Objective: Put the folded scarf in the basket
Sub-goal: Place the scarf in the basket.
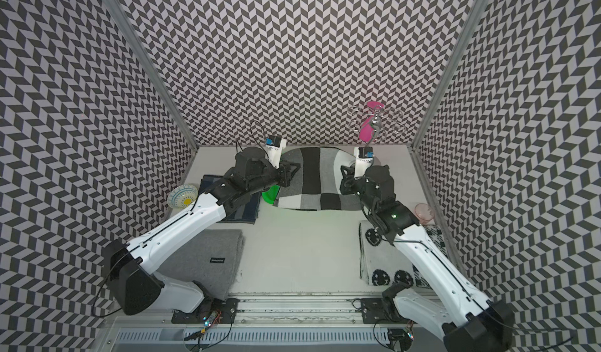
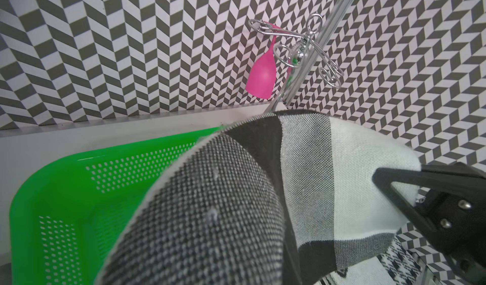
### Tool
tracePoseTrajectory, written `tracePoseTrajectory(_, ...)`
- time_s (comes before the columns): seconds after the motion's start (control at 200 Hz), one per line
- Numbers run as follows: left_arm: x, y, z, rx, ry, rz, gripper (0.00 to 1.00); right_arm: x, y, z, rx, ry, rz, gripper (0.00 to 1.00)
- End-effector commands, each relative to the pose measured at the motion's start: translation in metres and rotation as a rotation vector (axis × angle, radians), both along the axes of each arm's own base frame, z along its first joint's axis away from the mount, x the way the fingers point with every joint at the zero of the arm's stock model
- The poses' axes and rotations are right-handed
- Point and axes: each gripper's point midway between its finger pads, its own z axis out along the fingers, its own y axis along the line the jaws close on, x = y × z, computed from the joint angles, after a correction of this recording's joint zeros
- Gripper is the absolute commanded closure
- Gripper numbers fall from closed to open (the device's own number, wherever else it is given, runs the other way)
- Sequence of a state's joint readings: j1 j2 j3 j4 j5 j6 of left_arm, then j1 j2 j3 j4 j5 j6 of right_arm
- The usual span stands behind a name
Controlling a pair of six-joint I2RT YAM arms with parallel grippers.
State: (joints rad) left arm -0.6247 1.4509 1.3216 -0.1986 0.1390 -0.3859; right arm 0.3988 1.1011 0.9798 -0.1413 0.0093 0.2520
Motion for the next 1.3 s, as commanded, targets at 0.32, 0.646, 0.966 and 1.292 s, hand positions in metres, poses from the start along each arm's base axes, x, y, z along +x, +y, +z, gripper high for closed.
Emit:
tracePoseTrajectory(0.32,0.103,0.035,-0.095,-0.103,0.119,0.059,1.00,0.089,0.020,-0.072,0.004,0.108,0.051,1.00)
tracePoseTrajectory(0.646,0.155,0.029,-0.132,-0.074,0.102,0.109,1.00,0.147,0.033,-0.131,-0.049,0.220,0.091,1.00)
tracePoseTrajectory(0.966,0.176,0.043,-0.170,-0.035,0.155,0.190,0.98,0.171,0.028,-0.178,-0.104,0.306,0.067,1.00)
tracePoseTrajectory(1.292,0.182,0.054,-0.203,0.013,0.233,0.275,0.61,0.175,0.022,-0.188,-0.117,0.327,0.058,0.78)
